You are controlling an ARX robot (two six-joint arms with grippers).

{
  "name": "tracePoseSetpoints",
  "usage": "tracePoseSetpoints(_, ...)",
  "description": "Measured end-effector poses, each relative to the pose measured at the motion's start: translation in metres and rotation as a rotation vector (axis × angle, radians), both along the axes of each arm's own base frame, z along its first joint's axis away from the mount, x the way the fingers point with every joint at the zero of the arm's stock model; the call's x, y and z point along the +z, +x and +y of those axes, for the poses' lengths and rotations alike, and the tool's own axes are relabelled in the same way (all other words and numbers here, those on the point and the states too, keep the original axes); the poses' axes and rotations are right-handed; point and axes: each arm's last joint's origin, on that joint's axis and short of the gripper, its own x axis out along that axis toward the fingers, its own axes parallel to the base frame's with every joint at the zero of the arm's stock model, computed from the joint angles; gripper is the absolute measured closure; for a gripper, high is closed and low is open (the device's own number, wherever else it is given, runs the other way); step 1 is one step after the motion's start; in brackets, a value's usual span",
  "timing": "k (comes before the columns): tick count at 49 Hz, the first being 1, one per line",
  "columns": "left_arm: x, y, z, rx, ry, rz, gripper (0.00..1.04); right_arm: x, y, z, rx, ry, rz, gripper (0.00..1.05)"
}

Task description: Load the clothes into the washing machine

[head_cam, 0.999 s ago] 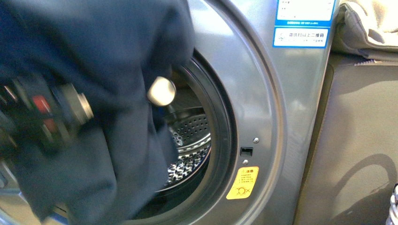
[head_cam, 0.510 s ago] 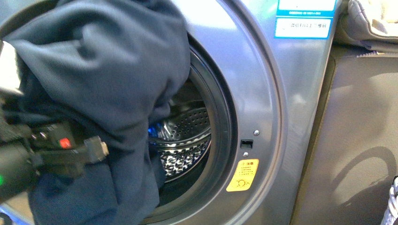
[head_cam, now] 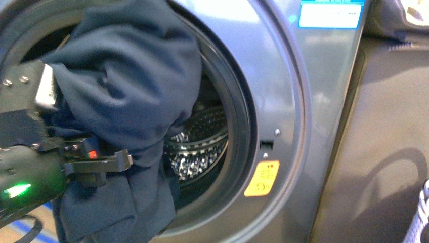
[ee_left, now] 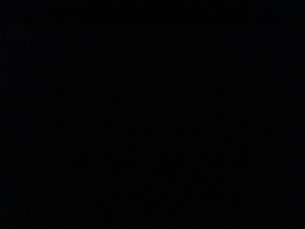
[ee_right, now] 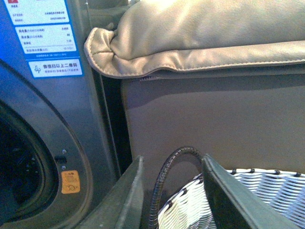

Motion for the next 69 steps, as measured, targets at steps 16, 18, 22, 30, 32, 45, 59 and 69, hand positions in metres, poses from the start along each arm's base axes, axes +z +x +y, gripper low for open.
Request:
tracePoseSetpoints(16, -0.010, 0.030, 0.012, 0.062, 0.022, 0.023, 0.91, -0.040, -0.006, -0.013, -0.011, -0.010, 0.002, 1.02)
tracePoseSetpoints(18, -0.011, 0.034, 0.013, 0.071, 0.026, 0.028, 0.91, -0.046, -0.007, -0.013, -0.011, -0.010, 0.004, 1.02)
tracePoseSetpoints(22, -0.015, 0.044, 0.016, 0.087, 0.031, 0.038, 0.91, -0.053, -0.008, -0.013, -0.009, -0.010, 0.004, 1.02)
tracePoseSetpoints(30, -0.020, 0.060, 0.016, 0.103, 0.034, 0.042, 0.91, -0.065, -0.016, -0.014, -0.009, -0.011, 0.021, 1.02)
tracePoseSetpoints(32, -0.021, 0.063, 0.016, 0.105, 0.034, 0.042, 0.91, -0.068, -0.018, -0.014, -0.009, -0.010, 0.012, 1.02)
tracePoseSetpoints(45, -0.029, 0.085, 0.009, 0.128, 0.038, 0.051, 0.91, -0.076, -0.020, -0.014, -0.011, -0.010, 0.004, 1.02)
tracePoseSetpoints(59, -0.036, 0.105, 0.006, 0.169, 0.037, 0.060, 0.91, -0.083, -0.020, -0.014, -0.010, -0.010, 0.003, 1.02)
tracePoseSetpoints(69, -0.043, 0.119, 0.000, 0.191, 0.044, 0.069, 0.91, -0.095, -0.020, -0.014, -0.010, -0.010, 0.003, 1.02)
